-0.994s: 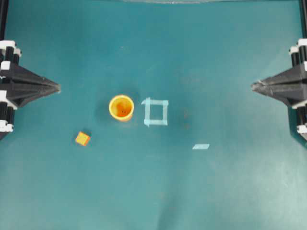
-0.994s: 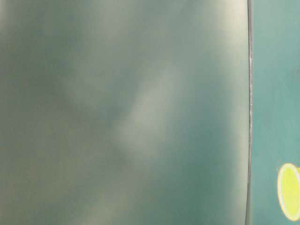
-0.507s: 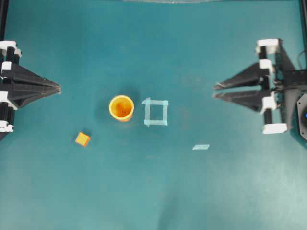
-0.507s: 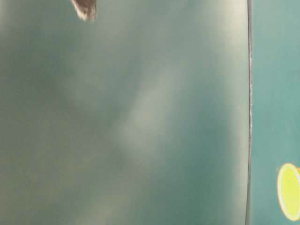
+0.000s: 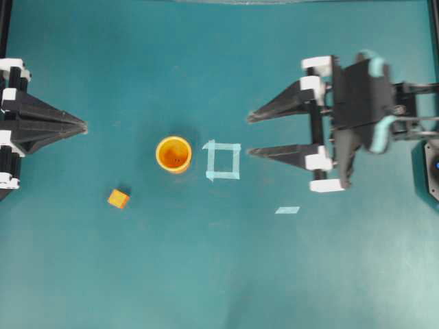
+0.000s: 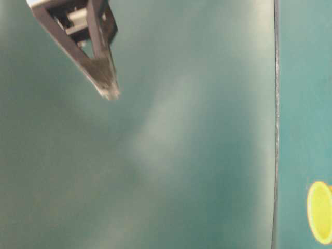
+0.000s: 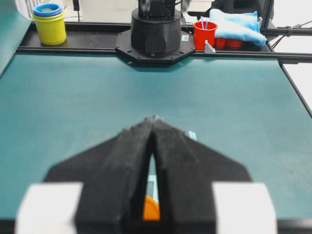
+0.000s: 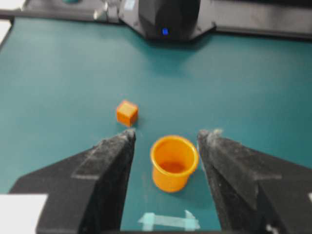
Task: Lift the orange block with right arm.
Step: 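Extend the right gripper leftward over the orange cup toward the cube, then lower the open right gripper down around the orange cube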
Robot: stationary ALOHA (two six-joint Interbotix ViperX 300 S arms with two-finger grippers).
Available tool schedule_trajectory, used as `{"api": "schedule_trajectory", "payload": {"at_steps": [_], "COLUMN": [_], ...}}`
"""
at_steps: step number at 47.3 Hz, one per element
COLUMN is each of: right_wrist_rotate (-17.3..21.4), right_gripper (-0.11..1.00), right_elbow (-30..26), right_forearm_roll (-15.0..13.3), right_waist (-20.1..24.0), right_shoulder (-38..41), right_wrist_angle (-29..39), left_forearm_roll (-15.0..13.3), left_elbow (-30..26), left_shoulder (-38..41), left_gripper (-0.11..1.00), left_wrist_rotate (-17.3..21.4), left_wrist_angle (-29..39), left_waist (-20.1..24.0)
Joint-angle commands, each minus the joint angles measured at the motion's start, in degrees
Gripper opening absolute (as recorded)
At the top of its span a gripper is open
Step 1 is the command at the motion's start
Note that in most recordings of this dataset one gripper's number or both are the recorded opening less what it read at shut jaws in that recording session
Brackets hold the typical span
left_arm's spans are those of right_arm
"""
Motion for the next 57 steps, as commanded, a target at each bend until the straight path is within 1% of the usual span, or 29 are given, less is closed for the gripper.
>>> {"api": "schedule_trajectory", "payload": {"at_steps": [1, 10, 19, 28, 39, 50, 57], "right_wrist_rotate": [-0.26, -2.29, -6.68, -12.83, -20.48, -24.17, -27.16], "right_gripper": [0.59, 0.59, 0.59, 0.6, 0.66, 0.67, 0.67], "right_elbow": [-4.57, -10.55, -17.23, -23.47, -29.27, -33.31, -34.72], "right_forearm_roll": [-1.58, -3.96, -6.33, -6.59, -6.59, -6.59, -6.59], "right_waist": [0.09, 0.35, 1.14, 2.2, 3.25, 3.78, 4.04], "right_shoulder": [2.37, 8.44, 14.5, 20.3, 26.37, 31.03, 33.57], "right_wrist_angle": [2.11, 5.45, 8.79, 13.89, 16.96, 17.31, 17.75], "left_forearm_roll": [0.18, 0.09, 0.18, 0.18, 0.18, 0.18, 0.18], "left_elbow": [-1.85, -1.93, -1.93, -1.93, -1.93, -2.02, -2.02], "left_shoulder": [0.53, 0.53, 0.53, 0.53, 0.62, 0.53, 0.62], "left_gripper": [0.0, 0.0, 0.0, 0.0, 0.0, 0.0, 0.0], "left_wrist_rotate": [-0.09, -0.09, -0.09, -0.09, -0.09, -0.09, -0.09], "left_wrist_angle": [-0.35, -0.35, -0.44, -0.53, -0.88, -1.76, -1.85], "left_waist": [0.09, 0.09, 0.0, 0.0, 0.09, 0.09, 0.09]}}
